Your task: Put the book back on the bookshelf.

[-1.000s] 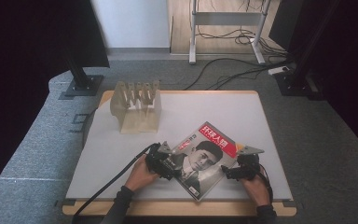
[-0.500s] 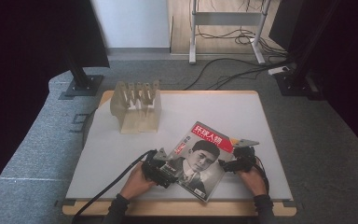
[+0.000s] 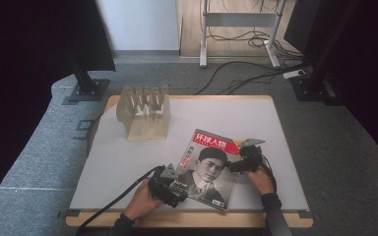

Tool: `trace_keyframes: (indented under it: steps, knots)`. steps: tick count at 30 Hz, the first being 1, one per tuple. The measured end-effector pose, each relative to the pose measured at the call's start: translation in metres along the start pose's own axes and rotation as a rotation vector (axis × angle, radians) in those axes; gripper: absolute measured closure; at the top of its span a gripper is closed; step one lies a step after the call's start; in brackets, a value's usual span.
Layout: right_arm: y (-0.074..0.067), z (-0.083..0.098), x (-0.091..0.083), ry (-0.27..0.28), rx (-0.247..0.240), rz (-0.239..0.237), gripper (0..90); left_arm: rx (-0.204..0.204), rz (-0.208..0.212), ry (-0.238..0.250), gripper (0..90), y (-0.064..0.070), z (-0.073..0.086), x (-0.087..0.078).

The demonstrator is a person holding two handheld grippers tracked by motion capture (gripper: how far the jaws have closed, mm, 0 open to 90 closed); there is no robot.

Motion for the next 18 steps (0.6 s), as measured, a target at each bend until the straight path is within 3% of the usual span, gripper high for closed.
trace_keyframes:
  steps: [2,6,10,15,18]
  knots:
    - [0.000,-0.001,0.001,-0.002,-0.002,-0.004,0.0,-0.006,-0.010,0.001,0.0,-0.002,0.000,0.000]
    - [0.000,-0.001,0.001,0.007,-0.001,-0.001,0.0,0.005,-0.097,-0.019,0.0,-0.012,0.006,-0.002]
    - [-0.001,0.000,0.000,0.005,-0.001,0.003,0.0,-0.030,-0.111,0.000,0.0,-0.019,0.009,-0.006]
    - [0.002,-0.001,-0.005,-0.009,-0.022,0.021,0.0,-0.023,-0.120,0.004,0.0,-0.019,0.011,-0.005]
    - [0.010,-0.001,-0.009,-0.010,-0.004,0.035,0.0,-0.022,-0.121,0.006,0.0,-0.019,0.011,-0.005]
Point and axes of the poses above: each handheld gripper's, and its own axes: x roughly forward along the jaws, z roughly out of its underside, y roughly to its right, the point moved 8 cm from there along x, roughly forward along the jaws, and after that the axes turned 3 degrees about -z, right-handed, at the moved point
